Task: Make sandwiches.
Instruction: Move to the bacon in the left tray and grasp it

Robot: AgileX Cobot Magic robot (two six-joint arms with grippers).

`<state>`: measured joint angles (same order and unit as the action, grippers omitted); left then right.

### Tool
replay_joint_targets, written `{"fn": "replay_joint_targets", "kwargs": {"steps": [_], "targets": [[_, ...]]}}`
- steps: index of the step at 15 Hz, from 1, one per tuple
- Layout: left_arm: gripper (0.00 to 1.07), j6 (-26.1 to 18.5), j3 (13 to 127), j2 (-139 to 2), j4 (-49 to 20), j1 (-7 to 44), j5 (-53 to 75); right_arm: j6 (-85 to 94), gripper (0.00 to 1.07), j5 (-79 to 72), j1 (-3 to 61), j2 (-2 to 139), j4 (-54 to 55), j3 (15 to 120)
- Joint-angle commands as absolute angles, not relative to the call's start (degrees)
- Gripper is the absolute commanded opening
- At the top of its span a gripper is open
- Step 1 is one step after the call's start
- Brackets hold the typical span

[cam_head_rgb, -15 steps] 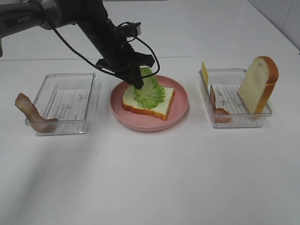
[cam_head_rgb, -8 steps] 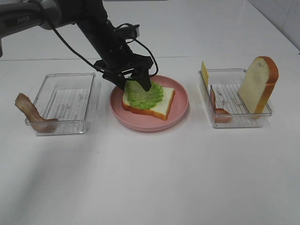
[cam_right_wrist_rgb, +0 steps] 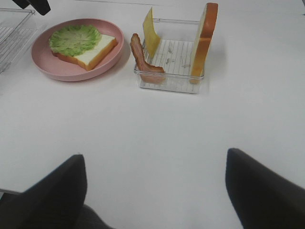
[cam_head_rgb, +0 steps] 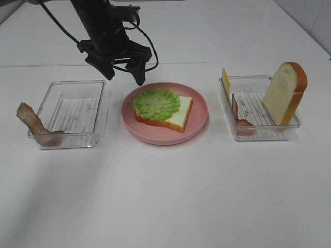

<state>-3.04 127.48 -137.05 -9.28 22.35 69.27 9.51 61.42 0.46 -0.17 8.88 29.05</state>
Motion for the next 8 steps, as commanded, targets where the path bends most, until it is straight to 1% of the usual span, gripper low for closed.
{"fn": "replay_joint_targets", "kwargs": {"steps": [1,2,3,4,5,8], "targets": [[0.74,-1.38,127.77,-134.13,-6.53,22.40,73.80,9.34,0.77,60.96,0.17,-0.97,9.11,28.93],[0.74,-1.38,127.77,-132.75,-5.61,22.40,73.80,9.34,0.77,60.96,0.17,-0.97,9.11,28.93],[0.74,-0.97,127.71,-130.69,-1.78,22.40,73.80,9.34,0.77,60.96,0.17,-0.97,9.11,28.93],[0.74,-0.46,127.71,-130.12,-0.46,22.40,73.80,9.34,0.77,60.96,0.17,-0.97,9.11,28.93],[0.74,0.29,127.71,-128.80,2.46,22.17,73.80,9.34,0.77,60.96,0.17,-0.97,9.11,28.93],[0.74,2.29,127.71,-125.08,1.43,18.74,73.80,9.34,0.77,60.96,0.17,-0.97,9.11,28.93]]}}
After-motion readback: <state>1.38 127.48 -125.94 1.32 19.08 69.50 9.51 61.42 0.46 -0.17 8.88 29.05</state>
